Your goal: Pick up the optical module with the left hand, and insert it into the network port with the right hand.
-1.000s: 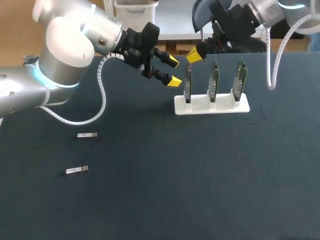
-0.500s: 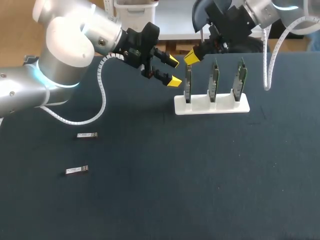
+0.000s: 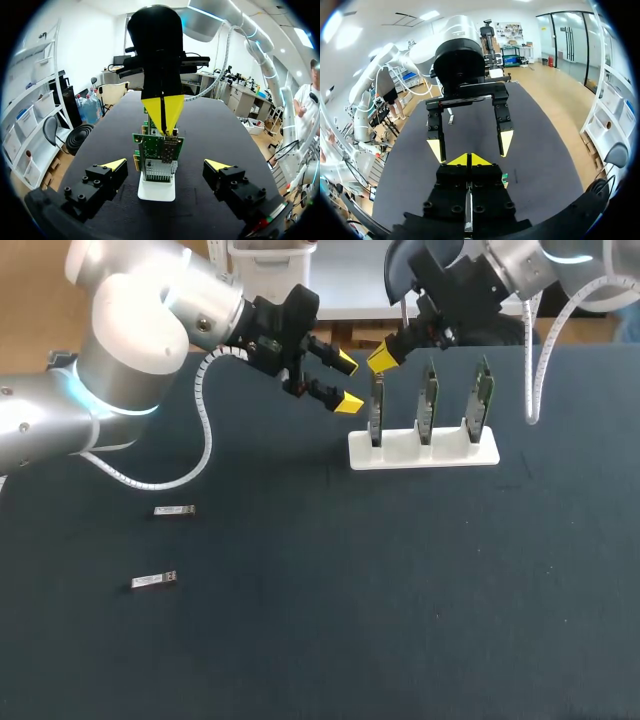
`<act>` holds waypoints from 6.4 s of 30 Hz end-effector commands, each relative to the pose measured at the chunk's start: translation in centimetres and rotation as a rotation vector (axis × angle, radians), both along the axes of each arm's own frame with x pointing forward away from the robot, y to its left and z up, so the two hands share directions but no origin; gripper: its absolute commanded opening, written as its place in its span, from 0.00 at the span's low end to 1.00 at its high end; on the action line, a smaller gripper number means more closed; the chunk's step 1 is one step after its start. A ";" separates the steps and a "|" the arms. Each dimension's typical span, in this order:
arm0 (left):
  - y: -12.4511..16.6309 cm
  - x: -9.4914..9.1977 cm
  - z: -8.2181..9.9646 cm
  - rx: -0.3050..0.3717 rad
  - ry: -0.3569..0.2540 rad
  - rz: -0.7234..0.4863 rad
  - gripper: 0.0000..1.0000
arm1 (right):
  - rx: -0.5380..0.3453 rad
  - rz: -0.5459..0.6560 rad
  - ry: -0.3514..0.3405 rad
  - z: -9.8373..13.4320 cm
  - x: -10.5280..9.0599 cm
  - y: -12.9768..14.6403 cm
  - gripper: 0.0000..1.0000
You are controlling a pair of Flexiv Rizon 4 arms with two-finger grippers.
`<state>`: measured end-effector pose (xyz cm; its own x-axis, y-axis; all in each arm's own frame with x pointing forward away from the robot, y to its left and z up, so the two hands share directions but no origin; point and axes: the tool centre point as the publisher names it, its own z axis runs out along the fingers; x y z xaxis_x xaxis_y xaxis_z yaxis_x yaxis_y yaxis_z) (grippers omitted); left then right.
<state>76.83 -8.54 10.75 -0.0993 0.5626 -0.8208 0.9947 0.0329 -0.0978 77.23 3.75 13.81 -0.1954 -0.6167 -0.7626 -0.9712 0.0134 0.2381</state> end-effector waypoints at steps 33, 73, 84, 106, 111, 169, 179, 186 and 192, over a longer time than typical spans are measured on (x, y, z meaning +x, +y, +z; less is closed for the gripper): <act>0.0 -0.1 0.1 0.004 0.000 0.003 1.00 | 0.121 -0.007 -0.066 4.2 0.0 -2.2 0.00; 0.0 -0.1 0.1 0.004 0.000 0.003 1.00 | 0.071 0.015 -0.037 2.3 -1.3 -11.2 0.00; 0.0 -0.1 0.1 0.004 0.000 0.003 1.00 | 0.065 0.016 -0.034 1.8 -1.4 -11.3 0.00; 0.0 -0.1 0.1 0.004 0.000 0.003 1.00 | 0.043 0.007 -0.036 1.1 -1.3 -11.2 1.00; 0.0 -0.1 0.1 0.004 0.000 0.003 1.00 | 0.043 0.007 -0.036 1.1 -1.3 -11.2 1.00; 22.9 -13.0 -2.7 0.738 -0.167 0.185 1.00 | 0.043 0.007 -0.036 1.1 -1.3 -11.2 1.00; 26.0 -14.3 -5.0 0.929 -0.175 0.133 1.00 | 0.043 0.007 -0.036 1.1 -1.3 -11.2 1.00; 26.0 -13.8 -5.9 0.918 -0.120 0.078 1.00 | 0.043 0.007 -0.036 1.1 -1.3 -11.2 1.00; 26.6 -13.6 -7.0 0.944 -0.102 0.056 1.00 | 0.043 0.007 -0.036 1.1 -1.3 -11.2 1.00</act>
